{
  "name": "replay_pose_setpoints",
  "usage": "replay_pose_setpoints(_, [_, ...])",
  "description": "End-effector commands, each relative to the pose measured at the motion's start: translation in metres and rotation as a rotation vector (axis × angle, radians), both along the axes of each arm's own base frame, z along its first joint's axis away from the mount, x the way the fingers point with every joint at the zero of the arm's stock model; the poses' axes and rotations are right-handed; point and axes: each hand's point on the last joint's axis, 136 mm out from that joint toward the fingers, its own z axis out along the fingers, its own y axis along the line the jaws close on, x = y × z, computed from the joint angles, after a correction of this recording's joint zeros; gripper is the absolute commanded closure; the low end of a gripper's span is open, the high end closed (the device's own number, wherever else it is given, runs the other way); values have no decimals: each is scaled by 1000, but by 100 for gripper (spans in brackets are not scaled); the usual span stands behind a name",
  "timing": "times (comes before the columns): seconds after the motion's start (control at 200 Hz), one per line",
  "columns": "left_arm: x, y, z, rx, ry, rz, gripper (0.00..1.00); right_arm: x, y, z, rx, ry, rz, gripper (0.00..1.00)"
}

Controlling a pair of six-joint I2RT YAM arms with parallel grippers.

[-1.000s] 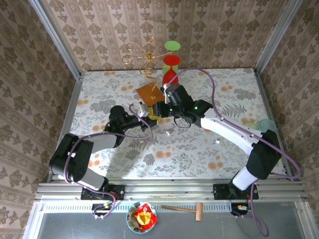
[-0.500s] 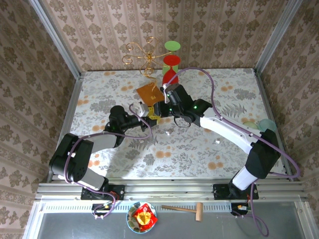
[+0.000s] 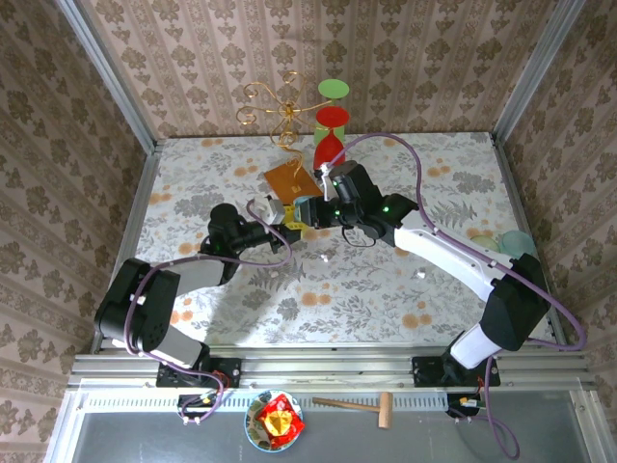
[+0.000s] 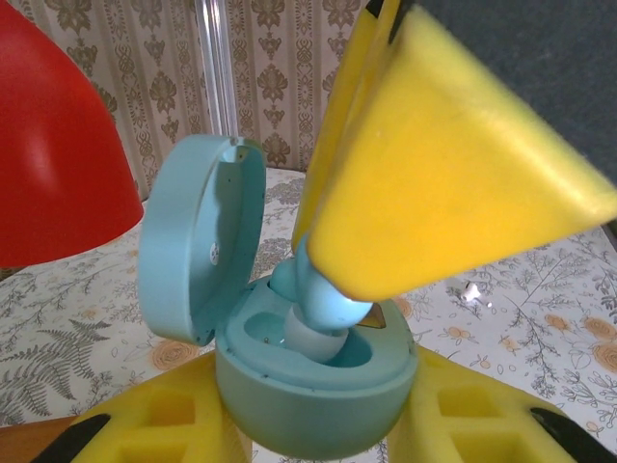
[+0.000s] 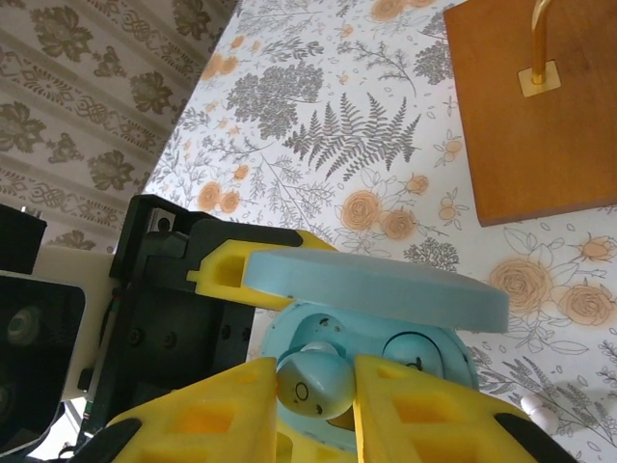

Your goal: Insert the wireless bluetooth earbuds into the charging case

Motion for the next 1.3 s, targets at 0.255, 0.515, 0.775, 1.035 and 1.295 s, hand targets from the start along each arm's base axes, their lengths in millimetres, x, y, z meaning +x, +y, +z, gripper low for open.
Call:
replay_pose_setpoints(0.255, [-4,1,18,-30,-50,-18,74,0,4,17,81,-1,23,77])
replay_pose_setpoints(0.515, [-2,0,18,-30,-51,-24,74,-4,1,13,96,57,32,77])
replay_pose_setpoints(0.775, [-2,-1,19,-43,-53,-26,74,-5,3,13,152,89,43,77])
replay_pose_setpoints(1.035, [-2,0,16,-38,-48,-26,74,-6,1,15,176,107,42,76])
replay_pose_setpoints(1.295, [-1,-1,15,-39,-48,-29,74,-7,2,16,220,135,54,77])
